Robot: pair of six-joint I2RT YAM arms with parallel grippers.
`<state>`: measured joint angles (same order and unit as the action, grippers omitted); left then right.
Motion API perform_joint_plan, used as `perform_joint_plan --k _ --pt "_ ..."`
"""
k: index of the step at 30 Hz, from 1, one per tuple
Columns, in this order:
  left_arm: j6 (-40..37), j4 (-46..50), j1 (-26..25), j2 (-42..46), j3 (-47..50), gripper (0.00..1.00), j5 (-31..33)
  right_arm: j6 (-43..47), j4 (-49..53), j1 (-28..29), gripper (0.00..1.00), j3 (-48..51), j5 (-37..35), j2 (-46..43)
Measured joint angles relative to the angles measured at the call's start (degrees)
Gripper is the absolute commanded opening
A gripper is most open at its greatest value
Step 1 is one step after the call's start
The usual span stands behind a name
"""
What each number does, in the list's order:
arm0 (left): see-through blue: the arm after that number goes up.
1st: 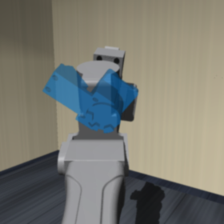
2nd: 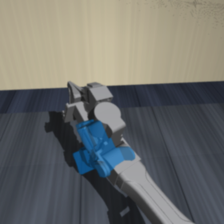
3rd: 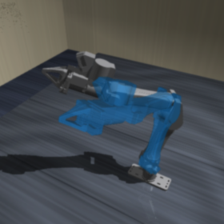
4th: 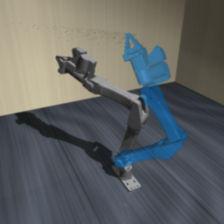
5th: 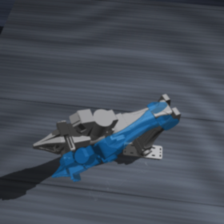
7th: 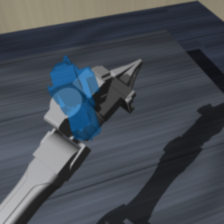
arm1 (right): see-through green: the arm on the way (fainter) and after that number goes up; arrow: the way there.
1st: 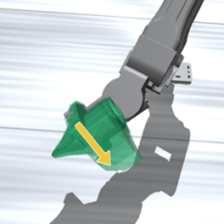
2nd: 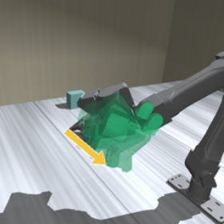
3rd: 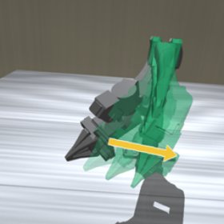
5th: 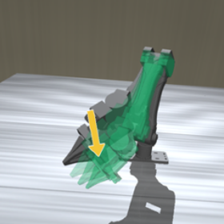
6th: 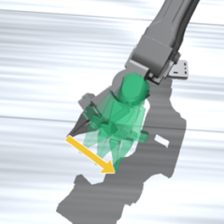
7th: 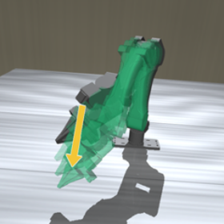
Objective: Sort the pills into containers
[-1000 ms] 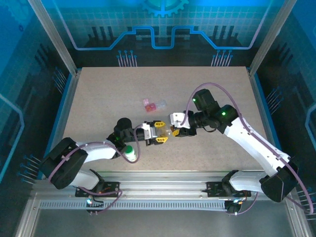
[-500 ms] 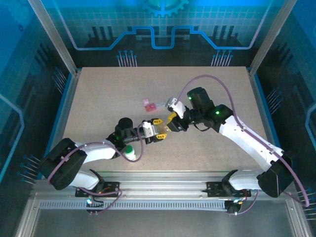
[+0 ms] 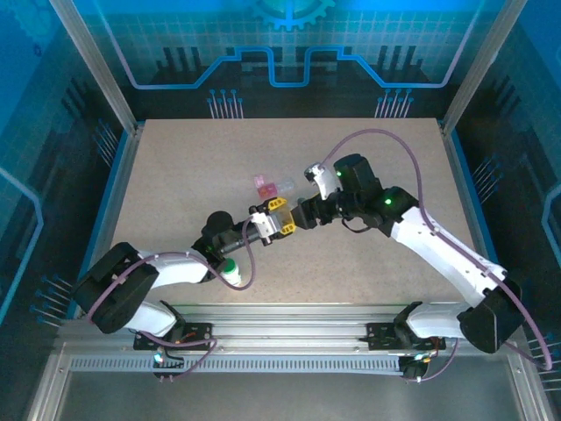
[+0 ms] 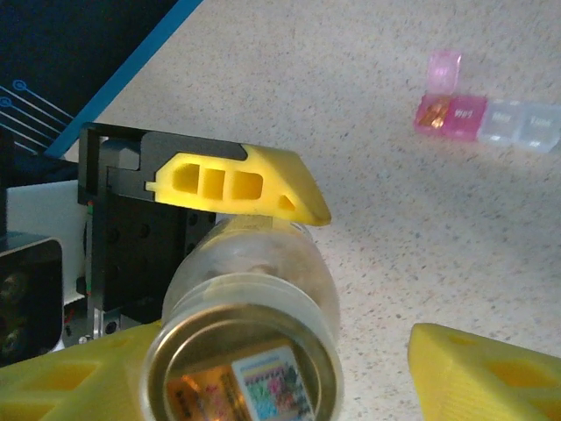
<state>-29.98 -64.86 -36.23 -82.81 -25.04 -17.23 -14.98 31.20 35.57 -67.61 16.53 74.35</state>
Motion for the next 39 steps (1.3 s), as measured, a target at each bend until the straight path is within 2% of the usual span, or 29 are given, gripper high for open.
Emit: perform_joint_plan --k 6,8,11,13,15,16,18,19,24,31,36,39 --pt "-0.1 -0.5 -0.9 -0.5 0.0 0.0 0.1 -4.3 -1.7 0.0 0.72 0.0 2.2 2.8" --pt "-0.2 -0.4 -1.3 -0.5 0.0 0.0 0.3 -5.3 -2.2 0.0 0.65 0.0 3.0 3.4" --pt "-0.2 0.2 -1.5 -0.7 0.0 0.0 1.0 -6.3 -2.8 0.2 0.49 0.0 4.0 4.1" --pt "-0.2 0.4 -1.5 -0.9 -0.1 0.06 1.3 -6.3 -2.8 0.2 0.43 0.0 3.8 4.2" --pt "-0.2 0.4 -1.6 -1.0 -0.2 0.16 1.6 -6.3 -2.8 0.2 0.37 -0.1 3.5 4.2" --pt "-0.2 0.3 -1.6 -1.2 -0.2 0.28 1.7 -6.1 -2.7 0.1 0.36 -0.1 3.4 4.2" --pt "-0.2 -0.2 -1.8 -1.6 -0.3 0.58 2.1 -6.0 -2.6 0.0 0.33 -0.1 3.1 4.1" --pt "-0.2 -0.5 -1.9 -1.8 -0.3 0.98 2.4 -5.9 -2.4 0.0 0.33 -0.1 3.0 4.0" --pt "-0.4 -3.9 -2.2 -2.5 -0.3 0.99 5.0 -5.5 -0.3 -3.9 0.32 -0.6 -0.2 3.2" --pt "1.6 -9.6 -2.2 -2.6 -0.2 0.99 12.0 1.6 3.8 -13.4 0.31 -9.4 -13.6 6.0" --pt "7.9 -10.8 -2.2 0.3 0.9 0.99 25.3 8.3 5.3 -18.6 0.31 -19.6 -24.8 17.9" --pt "13.4 -6.1 -2.2 6.5 0.9 0.99 34.4 11.3 7.5 -21.5 0.32 -27.9 -28.3 28.0"
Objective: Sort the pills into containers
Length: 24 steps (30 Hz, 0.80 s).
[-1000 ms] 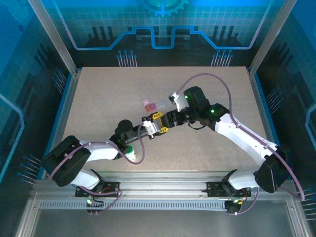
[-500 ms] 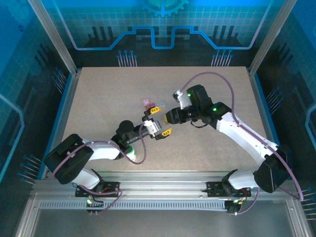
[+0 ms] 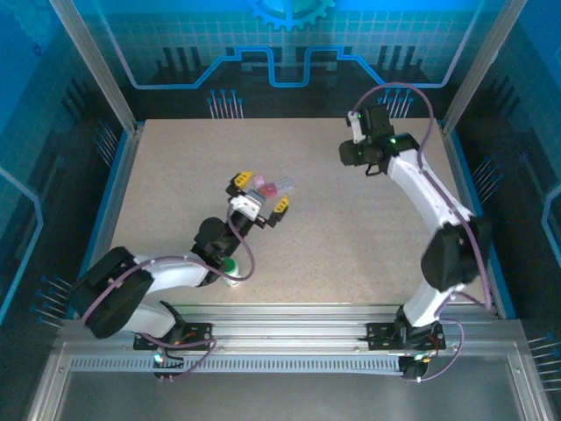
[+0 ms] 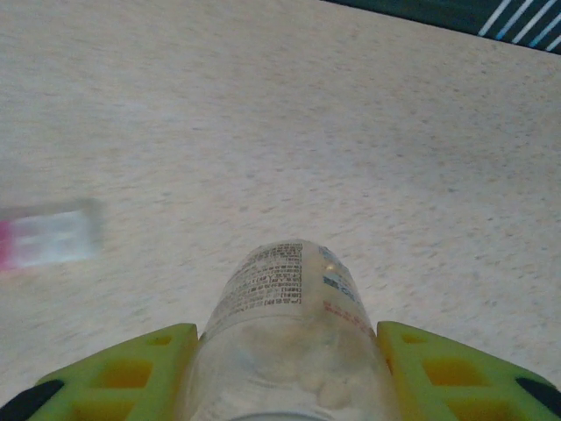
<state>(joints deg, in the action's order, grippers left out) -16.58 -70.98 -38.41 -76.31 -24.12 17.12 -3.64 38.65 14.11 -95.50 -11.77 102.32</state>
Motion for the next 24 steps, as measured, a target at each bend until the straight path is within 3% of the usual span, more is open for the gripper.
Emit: perform_joint_plan --k 4,9,14,19,24 --pt "8.3 17.6 1.0 9.7 -4.5 0.99 6.7 2.4 3.4 -2.9 0.33 -12.4 -1.5 12.9" --pt "18.5 34.5 5.9 13.9 -9.9 0.99 7.5 3.5 7.3 -4.5 0.34 -25.5 -1.2 25.3" --pt "24.4 43.5 9.5 14.0 -9.9 0.99 7.5 3.5 10.8 -5.5 0.38 -37.2 0.2 35.5" --pt "28.4 48.1 11.7 12.4 -10.1 0.99 5.8 3.0 11.9 -6.1 0.45 -40.0 0.6 40.2" --pt "32.1 52.5 14.4 9.4 -12.2 0.99 2.9 1.4 11.9 -6.2 0.63 -40.0 1.9 41.7"
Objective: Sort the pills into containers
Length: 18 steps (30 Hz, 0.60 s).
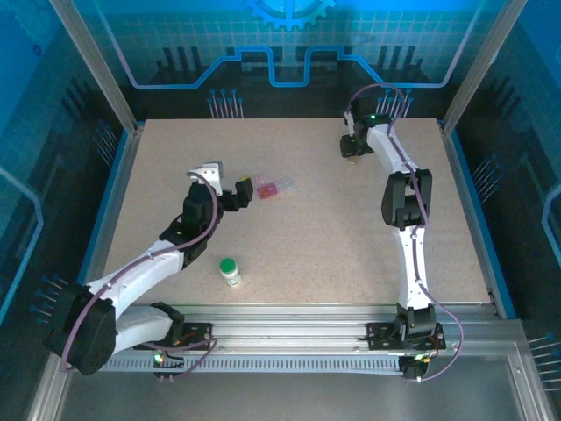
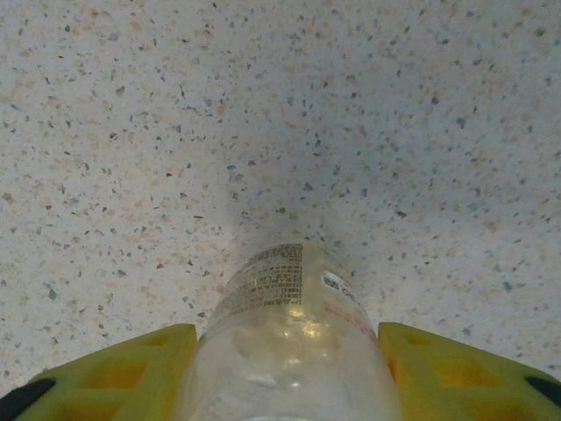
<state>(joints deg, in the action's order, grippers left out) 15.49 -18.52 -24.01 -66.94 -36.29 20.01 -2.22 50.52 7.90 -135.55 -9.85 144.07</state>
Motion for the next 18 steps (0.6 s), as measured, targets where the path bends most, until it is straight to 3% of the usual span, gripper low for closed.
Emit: perform_joint_plan --k 5,10,14,18 --pt "3.5 1.8 3.5 -2.7 -1.6 0.89 -5.2 -0.2 -0.4 0.0 0.77 -0.2 0.5 0.1" --pt "7.5 4.2 7.0 -6.9 -4.2 0.8 -10.5 0.1 -1.2 0.0 0.8 2.9 1.5 -2.6" --pt "11.8 5.4 10.4 -12.1 -6.6 0.74 -14.4 0.0 -3.9 0.1 0.79 12.8 3.0 -12.0" --pt "17.3 6.2 14.3 -19.3 -8.9 0.67 -19.1 -0.8 -10.4 2.0 0.76 26.6 3.3 -26.8"
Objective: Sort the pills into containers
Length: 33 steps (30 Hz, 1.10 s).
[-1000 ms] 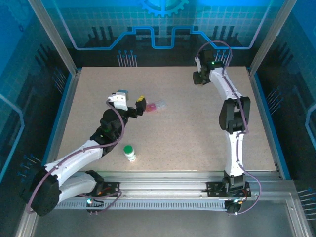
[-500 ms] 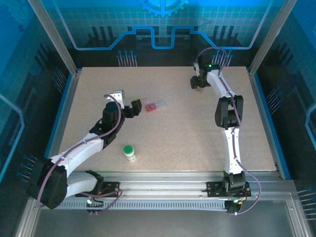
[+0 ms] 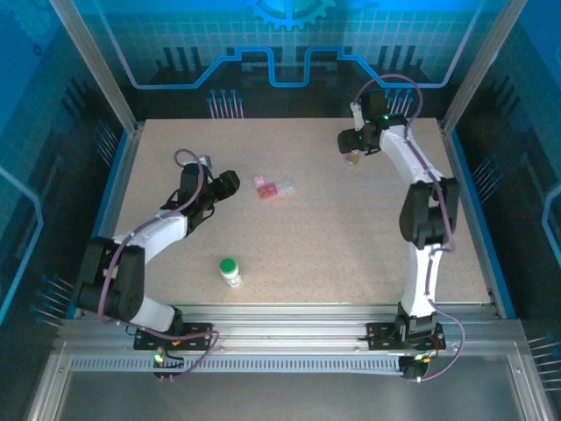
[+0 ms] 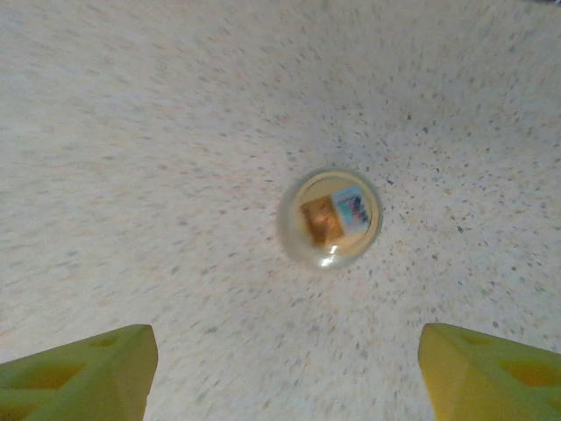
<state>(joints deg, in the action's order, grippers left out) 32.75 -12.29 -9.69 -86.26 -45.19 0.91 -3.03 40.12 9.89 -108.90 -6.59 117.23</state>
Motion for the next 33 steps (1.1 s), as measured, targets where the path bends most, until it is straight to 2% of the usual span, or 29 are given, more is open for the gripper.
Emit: perform_joint_plan --k 3,5,8,11,19,26,33 --pt "3.4 0.5 1.9 -5.4 -2.0 0.64 -3.6 -1.4 -6.2 3.9 0.74 8.9 0.7 -9.1" --pt "5.1 0.6 2.4 -8.5 -3.6 0.6 -5.6 -2.5 -9.8 7.4 0.74 12.6 1.8 -12.0" --pt "7.5 0.7 2.5 -12.5 -6.1 0.55 -8.5 -4.5 -13.9 12.2 0.7 15.0 4.9 -10.9" --pt "9.2 0.5 2.5 -15.7 -8.5 0.5 -11.0 -6.8 -16.7 14.9 0.68 15.3 8.3 -6.0" --pt "11.9 0.5 2.2 -22.8 -12.6 0.42 -15.6 -11.0 -17.9 15.6 0.64 11.1 13.7 10.0" --pt "12.4 0.7 0.5 -26.5 -15.2 0.39 -16.5 -13.6 -20.9 15.7 0.61 9.6 18.7 12.9" --pt "12.4 0.5 -1.2 -28.7 -17.6 0.33 -17.1 -15.1 -23.1 15.6 0.54 9.3 20.3 14.1"
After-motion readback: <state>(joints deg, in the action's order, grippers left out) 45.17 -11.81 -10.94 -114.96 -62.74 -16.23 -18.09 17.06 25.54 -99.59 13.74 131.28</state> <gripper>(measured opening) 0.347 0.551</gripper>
